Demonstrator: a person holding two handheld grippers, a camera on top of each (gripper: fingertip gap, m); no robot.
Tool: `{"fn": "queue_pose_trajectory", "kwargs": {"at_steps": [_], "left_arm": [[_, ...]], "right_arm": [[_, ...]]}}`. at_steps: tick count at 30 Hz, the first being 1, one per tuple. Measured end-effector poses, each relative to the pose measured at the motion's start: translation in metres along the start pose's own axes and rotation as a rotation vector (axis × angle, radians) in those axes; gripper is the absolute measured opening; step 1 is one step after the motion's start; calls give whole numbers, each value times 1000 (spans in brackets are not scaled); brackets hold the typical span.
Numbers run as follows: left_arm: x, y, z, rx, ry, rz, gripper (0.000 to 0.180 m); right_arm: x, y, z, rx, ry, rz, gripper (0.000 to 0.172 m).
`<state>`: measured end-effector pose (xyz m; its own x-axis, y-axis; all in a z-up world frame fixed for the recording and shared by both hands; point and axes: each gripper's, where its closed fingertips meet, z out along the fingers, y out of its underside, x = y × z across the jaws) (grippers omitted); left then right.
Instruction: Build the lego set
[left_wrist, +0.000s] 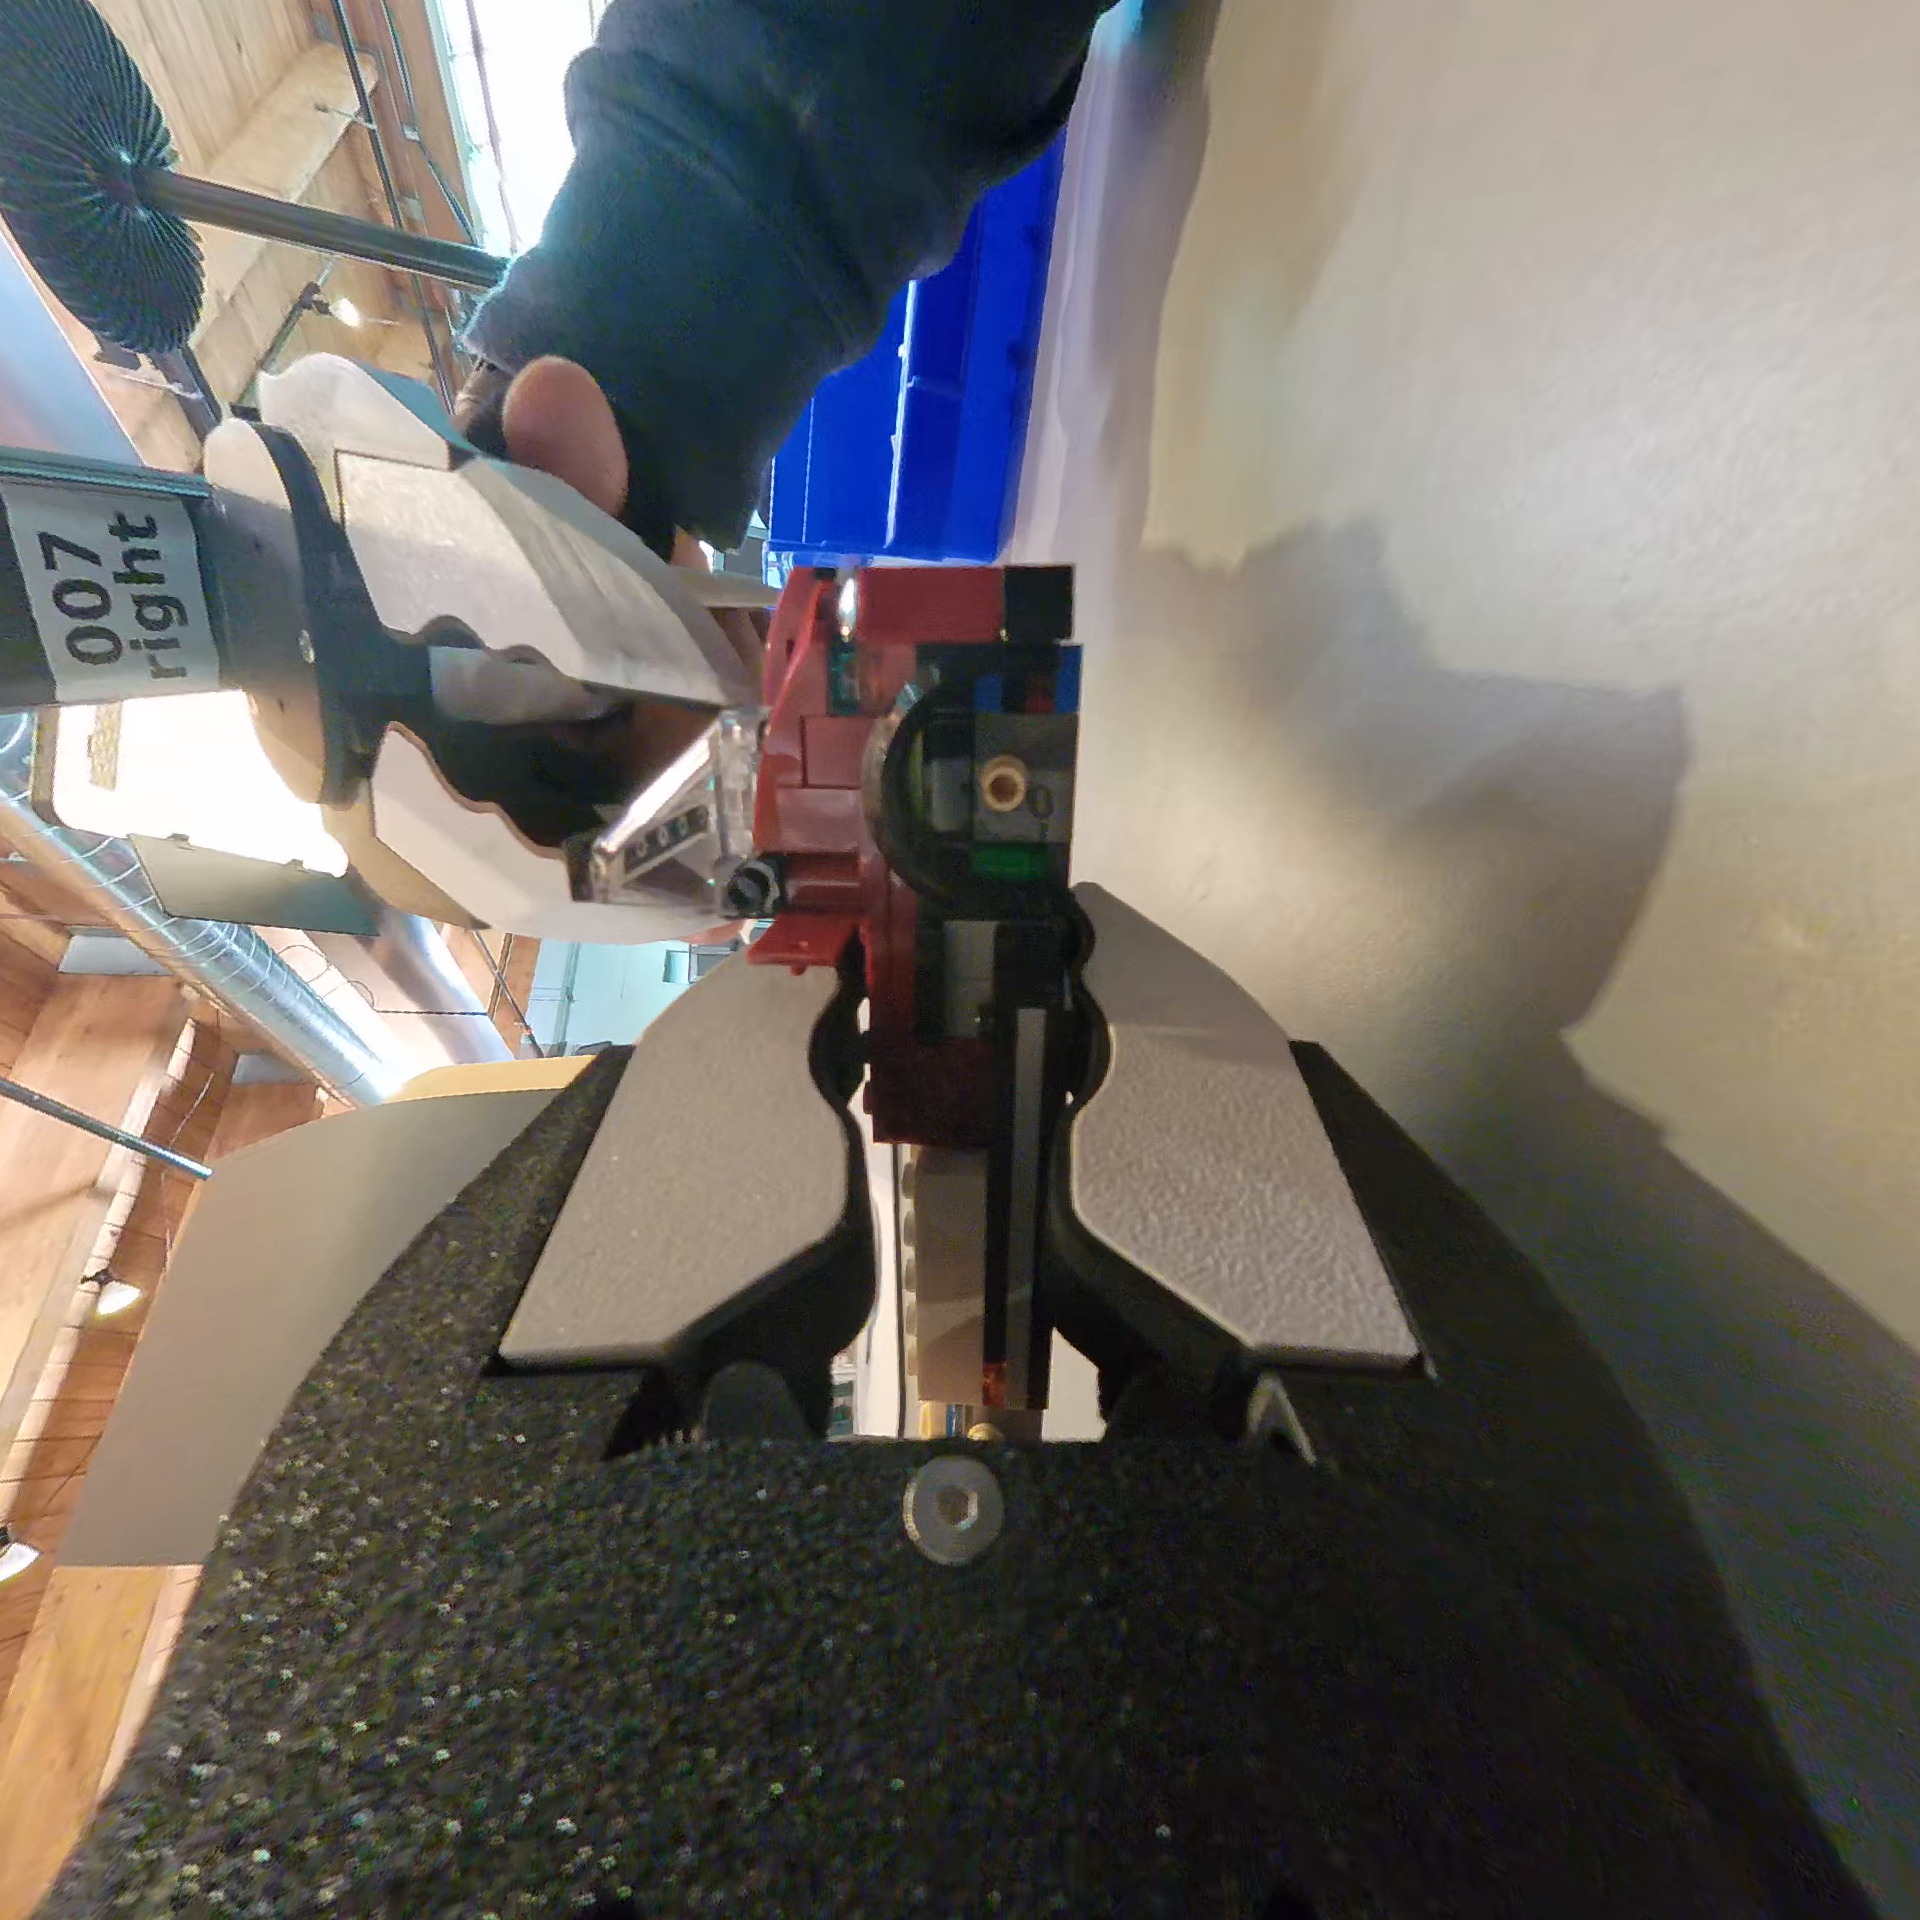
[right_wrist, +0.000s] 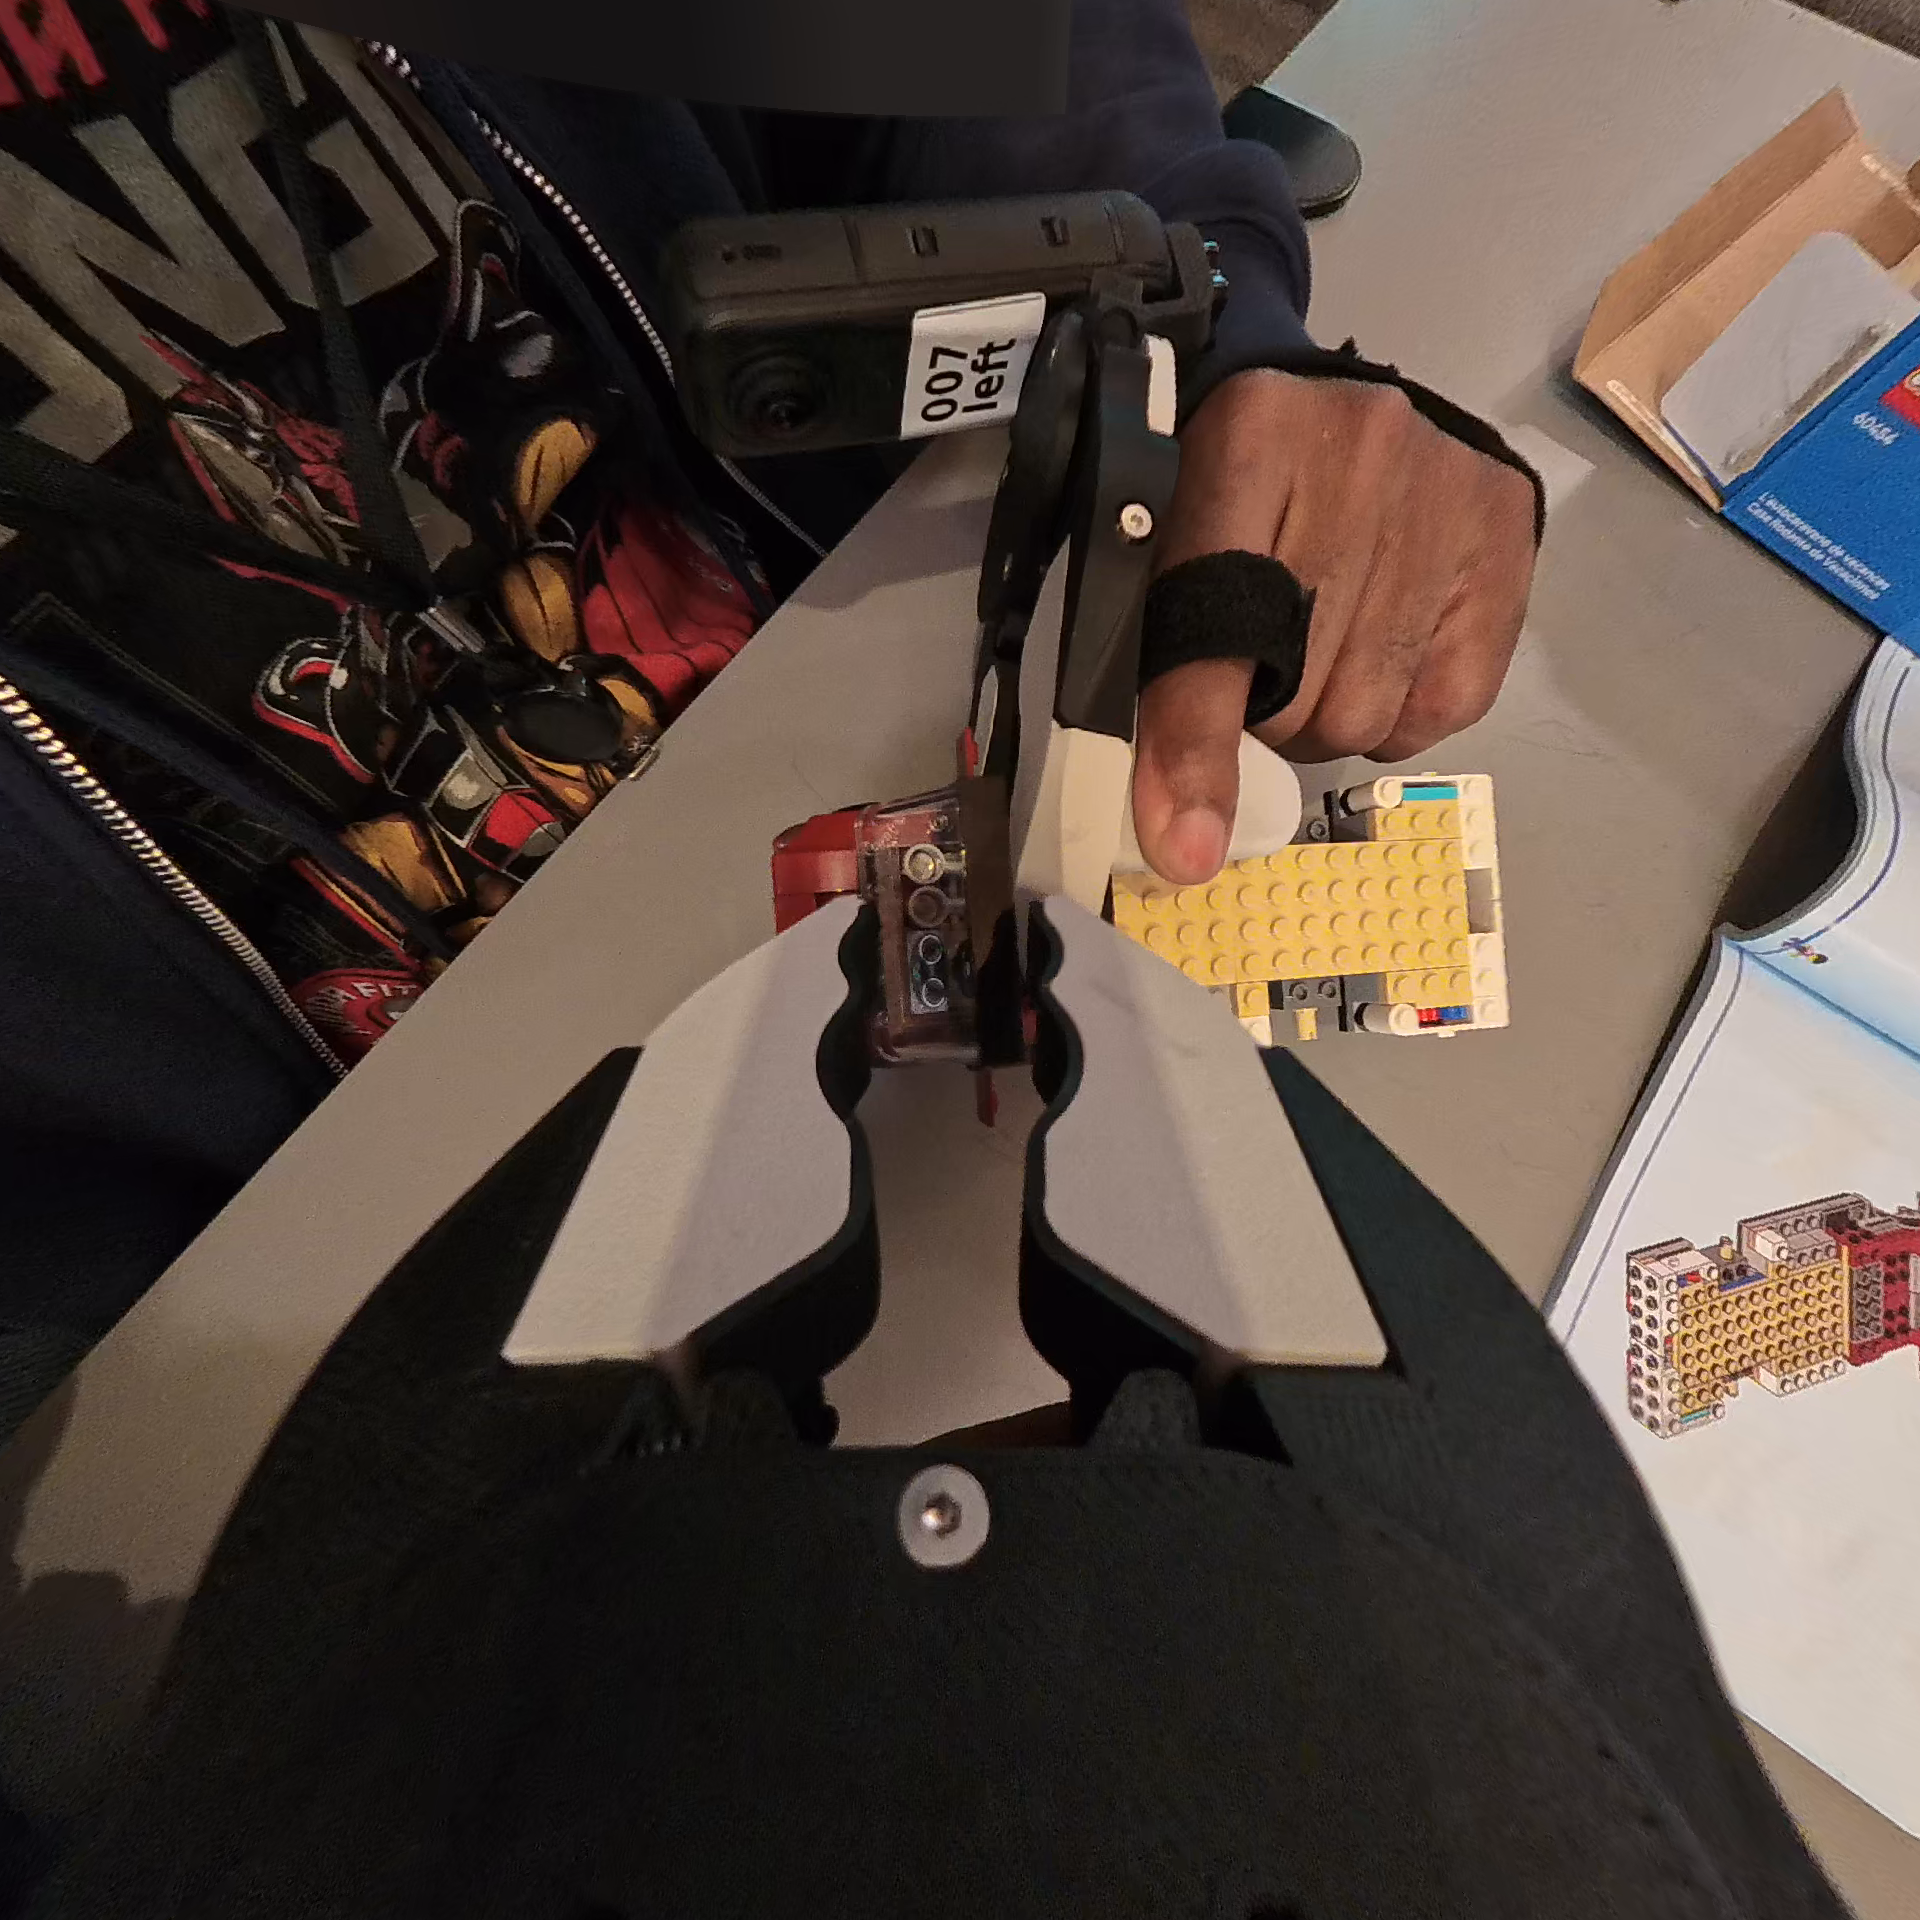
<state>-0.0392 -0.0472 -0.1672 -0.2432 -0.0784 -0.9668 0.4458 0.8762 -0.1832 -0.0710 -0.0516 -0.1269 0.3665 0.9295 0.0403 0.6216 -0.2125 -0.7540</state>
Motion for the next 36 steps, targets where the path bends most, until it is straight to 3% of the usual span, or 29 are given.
{"fn": "queue_pose_trajectory", "kwargs": {"at_steps": [22, 36], "left_arm": [[-6, -1, 0, -4, -22, -17, 34], [-2, 6, 1, -44, -4, -15, 35]], "right_arm": [[0, -5, -3, 33, 4, 56, 23], [3, 2, -1, -50, 85, 26, 23]]}}
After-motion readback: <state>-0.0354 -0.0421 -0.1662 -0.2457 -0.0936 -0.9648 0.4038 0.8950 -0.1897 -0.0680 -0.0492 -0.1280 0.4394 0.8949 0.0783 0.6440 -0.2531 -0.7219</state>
